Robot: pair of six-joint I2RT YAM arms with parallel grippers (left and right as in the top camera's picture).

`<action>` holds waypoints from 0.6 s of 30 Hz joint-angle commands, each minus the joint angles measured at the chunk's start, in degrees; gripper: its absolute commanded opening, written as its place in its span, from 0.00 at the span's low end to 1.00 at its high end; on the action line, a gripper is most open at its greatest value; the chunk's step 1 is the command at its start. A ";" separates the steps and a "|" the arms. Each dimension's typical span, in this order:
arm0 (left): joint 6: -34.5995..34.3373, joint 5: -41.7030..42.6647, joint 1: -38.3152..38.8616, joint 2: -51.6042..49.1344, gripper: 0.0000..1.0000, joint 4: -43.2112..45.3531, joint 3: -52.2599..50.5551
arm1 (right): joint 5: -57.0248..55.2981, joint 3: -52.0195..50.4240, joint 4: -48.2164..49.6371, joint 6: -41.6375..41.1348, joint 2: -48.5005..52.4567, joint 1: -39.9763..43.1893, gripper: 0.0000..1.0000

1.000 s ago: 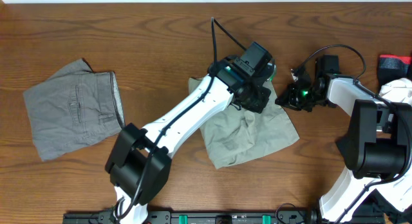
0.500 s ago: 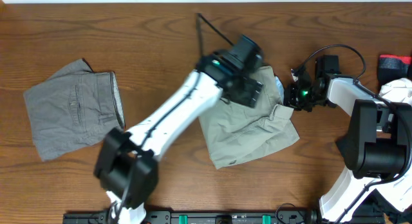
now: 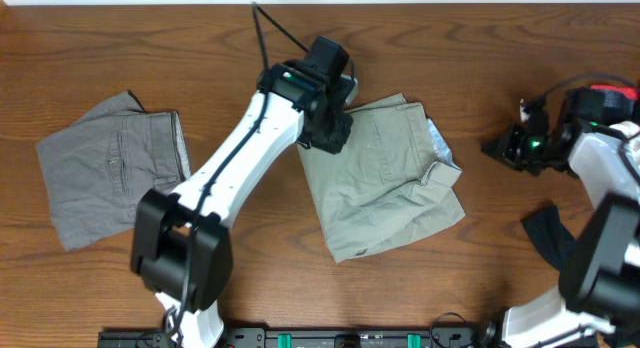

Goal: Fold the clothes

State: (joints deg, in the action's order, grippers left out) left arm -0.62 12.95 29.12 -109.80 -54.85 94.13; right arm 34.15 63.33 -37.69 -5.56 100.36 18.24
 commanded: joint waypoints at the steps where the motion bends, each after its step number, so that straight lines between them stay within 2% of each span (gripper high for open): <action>1: 3.98 0.70 -0.24 -3.39 0.26 0.50 -0.83 | 8.17 -0.11 -3.82 4.92 -4.87 -3.04 0.11; 6: 4.02 0.09 -0.24 -8.52 0.22 0.59 -0.85 | 7.52 -0.48 -9.46 11.78 -4.70 -11.76 0.11; 8: 4.02 0.09 -0.24 -10.23 0.19 0.44 -0.85 | 1.97 -0.92 -9.35 11.63 -4.02 -15.34 0.12; 15: 4.02 0.00 -0.24 -11.61 0.19 1.11 -0.85 | -24.04 -4.52 -6.32 0.48 0.26 -20.09 0.17; 18: 4.02 -0.15 -0.57 -11.61 0.19 1.16 -0.85 | -32.65 -5.44 -7.69 -6.86 2.89 -19.02 0.11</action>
State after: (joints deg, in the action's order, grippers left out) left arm 2.85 13.15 29.04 -121.43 -53.60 93.41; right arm 15.68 59.35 -44.38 -3.75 100.66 -1.48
